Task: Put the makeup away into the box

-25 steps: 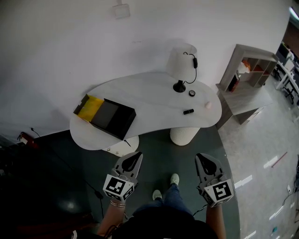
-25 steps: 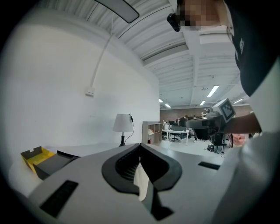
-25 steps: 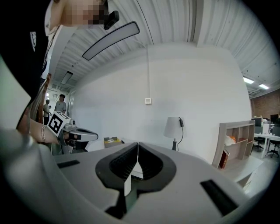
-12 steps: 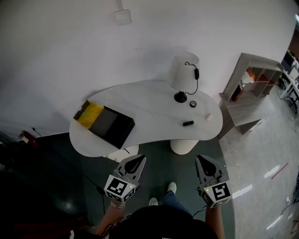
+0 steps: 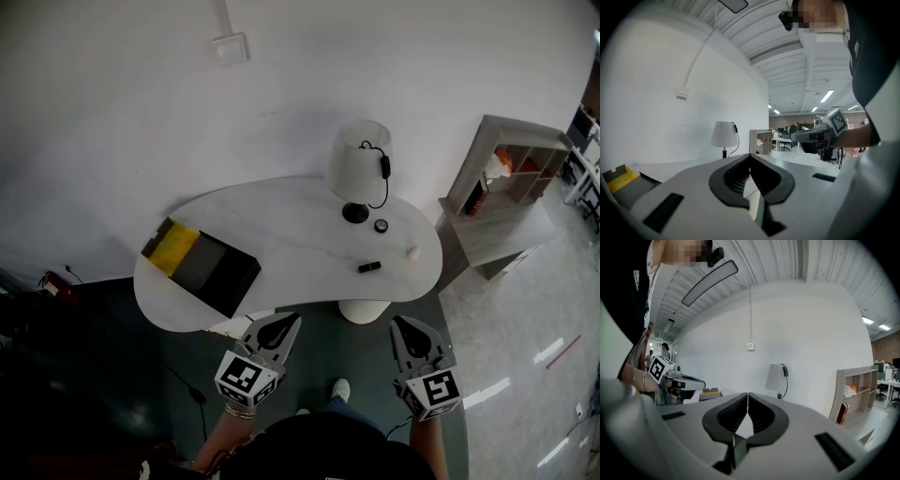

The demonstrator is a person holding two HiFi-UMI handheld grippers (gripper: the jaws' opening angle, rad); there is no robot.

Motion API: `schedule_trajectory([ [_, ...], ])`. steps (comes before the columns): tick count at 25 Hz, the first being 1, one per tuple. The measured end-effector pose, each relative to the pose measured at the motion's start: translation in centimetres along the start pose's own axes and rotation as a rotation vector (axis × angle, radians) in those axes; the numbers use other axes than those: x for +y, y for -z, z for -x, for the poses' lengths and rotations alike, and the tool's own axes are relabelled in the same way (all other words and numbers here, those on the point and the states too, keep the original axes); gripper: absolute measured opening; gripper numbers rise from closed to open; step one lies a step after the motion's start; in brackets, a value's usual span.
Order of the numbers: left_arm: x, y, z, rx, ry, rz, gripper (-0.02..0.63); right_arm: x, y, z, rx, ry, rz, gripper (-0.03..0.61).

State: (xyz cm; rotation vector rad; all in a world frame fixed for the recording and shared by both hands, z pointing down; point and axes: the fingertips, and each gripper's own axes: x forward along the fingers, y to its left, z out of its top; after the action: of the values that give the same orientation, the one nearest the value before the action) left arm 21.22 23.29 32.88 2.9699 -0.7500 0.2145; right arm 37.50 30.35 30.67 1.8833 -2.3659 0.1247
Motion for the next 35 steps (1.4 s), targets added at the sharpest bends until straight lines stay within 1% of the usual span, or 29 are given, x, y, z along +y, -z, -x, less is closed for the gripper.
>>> schedule_trajectory([
  [4, 0.0, -0.2, -1.2, 0.011, -0.022, -0.006, 0.017, -1.6, 0.1, -0.4, 0.012, 0.000, -0.013, 0.020],
  [9, -0.6, -0.1, -2.9, 0.017, -0.038, 0.013, 0.017, -3.6, 0.5, -0.4, 0.014, -0.006, -0.008, 0.020],
  [12, -0.7, 0.2, -4.1, 0.031, -0.055, 0.012, 0.017, -4.6, 0.7, -0.5, 0.021, -0.021, -0.030, 0.020],
  [17, -1.3, -0.3, -6.2, 0.019, -0.070, 0.032, 0.017, -6.6, 1.0, -0.3, 0.037, -0.030, -0.040, 0.020],
  [22, -2.0, -0.2, -7.8, 0.028, -0.055, 0.033, 0.017, -8.1, 1.0, -0.3, 0.035, -0.030, -0.041, 0.020],
  [25, -2.0, 0.0, -8.5, 0.034, -0.053, 0.035, 0.017, -8.7, 1.4, -0.4, 0.024, -0.035, -0.062, 0.020],
  [29, -1.4, 0.1, -9.2, 0.042, -0.046, 0.040, 0.017, -8.6, 1.5, -1.0, 0.031, -0.040, -0.061, 0.020],
  [32, -1.0, 0.3, -10.0, 0.052, -0.030, 0.040, 0.017, -8.6, 1.5, -1.4, 0.035, -0.051, -0.080, 0.020],
  [35, -0.1, 0.6, -11.3, 0.054, -0.012, 0.040, 0.017, -8.9, 2.1, -2.5, 0.060, -0.056, -0.046, 0.020],
])
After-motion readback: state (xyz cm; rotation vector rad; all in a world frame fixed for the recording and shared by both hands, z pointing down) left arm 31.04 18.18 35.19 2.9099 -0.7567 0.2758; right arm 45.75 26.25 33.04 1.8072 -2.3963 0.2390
